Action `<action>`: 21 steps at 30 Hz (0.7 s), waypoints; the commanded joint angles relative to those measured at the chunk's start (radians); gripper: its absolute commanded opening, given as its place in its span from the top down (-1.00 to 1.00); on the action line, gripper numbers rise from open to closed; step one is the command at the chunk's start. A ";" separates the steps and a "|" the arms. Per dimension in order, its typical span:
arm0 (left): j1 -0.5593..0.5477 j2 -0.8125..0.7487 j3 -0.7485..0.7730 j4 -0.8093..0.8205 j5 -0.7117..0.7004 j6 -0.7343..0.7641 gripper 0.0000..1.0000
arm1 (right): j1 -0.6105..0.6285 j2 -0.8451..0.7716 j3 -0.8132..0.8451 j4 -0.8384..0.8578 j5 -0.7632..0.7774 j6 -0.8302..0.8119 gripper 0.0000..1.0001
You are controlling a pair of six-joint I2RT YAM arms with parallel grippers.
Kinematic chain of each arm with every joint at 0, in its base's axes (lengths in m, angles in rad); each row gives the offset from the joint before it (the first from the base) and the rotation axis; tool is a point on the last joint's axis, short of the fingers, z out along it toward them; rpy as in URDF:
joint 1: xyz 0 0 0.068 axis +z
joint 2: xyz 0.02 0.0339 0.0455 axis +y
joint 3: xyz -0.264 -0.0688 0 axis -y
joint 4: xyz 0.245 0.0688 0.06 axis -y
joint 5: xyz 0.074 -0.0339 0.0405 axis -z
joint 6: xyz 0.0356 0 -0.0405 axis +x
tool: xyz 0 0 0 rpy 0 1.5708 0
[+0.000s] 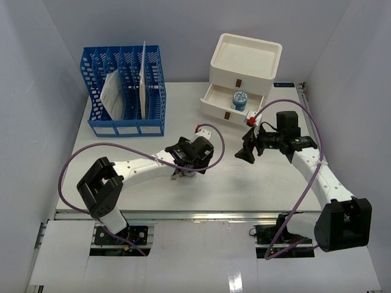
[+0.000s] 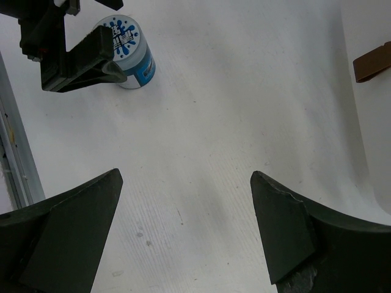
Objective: Organize the desk
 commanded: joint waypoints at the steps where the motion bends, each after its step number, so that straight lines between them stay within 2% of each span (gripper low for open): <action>1: -0.005 0.047 0.021 -0.021 -0.051 0.006 -0.96 | -0.012 -0.004 -0.007 0.021 -0.033 0.002 -0.84; 6: -0.005 0.069 0.025 -0.029 -0.052 -0.011 -0.90 | -0.021 -0.008 -0.008 0.022 -0.041 0.003 -0.84; 9: -0.005 0.055 0.017 -0.023 -0.030 -0.027 -0.72 | -0.024 -0.010 -0.011 0.021 -0.046 0.001 -0.84; 14: -0.005 -0.038 -0.027 0.045 0.023 -0.059 -0.21 | -0.025 -0.002 -0.019 0.013 -0.093 -0.003 -0.84; 21: 0.032 -0.186 -0.154 0.163 0.191 -0.173 0.13 | -0.010 0.021 -0.021 -0.050 -0.151 -0.106 -0.84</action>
